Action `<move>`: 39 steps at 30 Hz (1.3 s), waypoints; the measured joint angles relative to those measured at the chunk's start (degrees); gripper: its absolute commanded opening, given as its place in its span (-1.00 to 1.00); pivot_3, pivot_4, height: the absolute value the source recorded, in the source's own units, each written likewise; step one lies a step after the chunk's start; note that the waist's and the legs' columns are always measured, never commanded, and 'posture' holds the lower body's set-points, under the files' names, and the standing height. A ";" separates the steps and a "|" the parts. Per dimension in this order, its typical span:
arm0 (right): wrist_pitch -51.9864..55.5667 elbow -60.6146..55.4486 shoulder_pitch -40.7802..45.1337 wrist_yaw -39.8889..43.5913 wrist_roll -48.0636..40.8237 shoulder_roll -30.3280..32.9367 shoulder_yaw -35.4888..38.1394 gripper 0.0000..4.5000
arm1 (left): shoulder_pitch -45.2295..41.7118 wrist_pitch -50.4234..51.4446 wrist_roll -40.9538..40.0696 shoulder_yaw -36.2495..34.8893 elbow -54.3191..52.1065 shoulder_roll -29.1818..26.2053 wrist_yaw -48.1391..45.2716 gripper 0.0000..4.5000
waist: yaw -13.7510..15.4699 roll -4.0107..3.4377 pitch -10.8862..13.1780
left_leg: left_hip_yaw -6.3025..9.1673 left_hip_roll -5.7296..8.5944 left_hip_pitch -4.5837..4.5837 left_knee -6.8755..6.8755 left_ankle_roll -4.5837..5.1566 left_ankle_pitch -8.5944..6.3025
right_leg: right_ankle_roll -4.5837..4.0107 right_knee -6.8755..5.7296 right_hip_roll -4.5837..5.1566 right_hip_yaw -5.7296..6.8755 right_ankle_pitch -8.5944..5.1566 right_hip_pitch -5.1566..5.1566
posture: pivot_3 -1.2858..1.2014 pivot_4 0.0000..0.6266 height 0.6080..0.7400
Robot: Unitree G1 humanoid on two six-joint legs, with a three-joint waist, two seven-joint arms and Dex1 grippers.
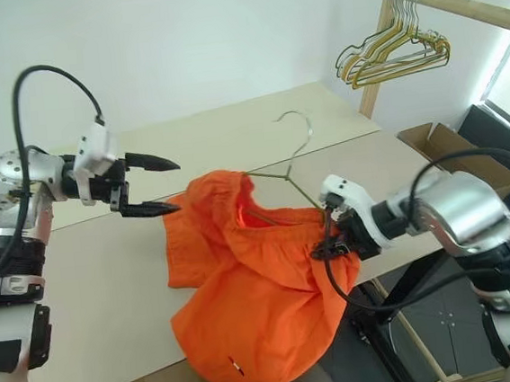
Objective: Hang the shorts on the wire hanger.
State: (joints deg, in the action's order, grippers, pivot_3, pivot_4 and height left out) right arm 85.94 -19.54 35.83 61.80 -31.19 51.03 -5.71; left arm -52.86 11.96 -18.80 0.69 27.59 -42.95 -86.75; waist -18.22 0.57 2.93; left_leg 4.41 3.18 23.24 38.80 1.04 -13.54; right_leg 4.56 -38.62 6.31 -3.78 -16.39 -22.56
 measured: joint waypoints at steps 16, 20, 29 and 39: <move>6.11 0.96 -11.71 -54.42 -15.98 -10.20 45.16 -1.00 | 8.92 27.32 -23.41 -10.68 -34.28 11.27 25.41 0.98 | -2.76 -0.15 -0.31 | -0.15 -0.01 -0.26 -0.06 0.05 -0.02 | 0.02 0.09 0.03 -0.15 -0.01 0.39 | -0.30 -0.95 1.00; 6.13 6.14 -5.30 -69.17 -19.92 -13.37 51.34 -1.00 | 8.89 26.90 -23.38 -10.25 -33.71 11.37 25.38 0.98 | -4.23 -0.30 -0.41 | -0.20 -0.04 -0.31 -0.10 0.07 -0.01 | 0.02 0.12 -0.01 -0.16 -0.01 0.46 | -0.31 -0.96 1.00; 6.11 15.53 12.64 -99.23 -22.32 -18.48 65.81 -1.00 | 8.78 25.60 -23.32 -8.39 -32.72 11.54 24.71 0.98 | -5.59 -0.57 -0.59 | -0.29 -0.06 -0.34 -0.18 0.16 0.03 | 0.02 0.27 -0.05 -0.15 -0.02 0.57 | -0.32 -0.94 1.00; 6.11 22.83 23.01 -109.44 -12.42 -18.39 75.33 -1.00 | 8.78 25.60 -23.32 -7.51 -32.34 10.70 23.26 0.98 | -5.70 -0.64 -0.63 | -0.38 -0.08 -0.90 -0.41 0.22 0.01 | 0.04 0.66 -0.11 -0.11 -0.03 1.28 | -0.31 -0.93 1.00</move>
State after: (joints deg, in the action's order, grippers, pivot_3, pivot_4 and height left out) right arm 92.06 3.30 58.84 -47.63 -43.61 32.64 69.61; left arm -44.09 37.56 -42.12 -6.83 -4.75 -32.25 -63.50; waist -23.92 -0.07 2.31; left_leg 4.03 3.10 22.33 38.39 1.26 -13.52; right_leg 4.60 -37.96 6.20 -3.89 -16.42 -21.28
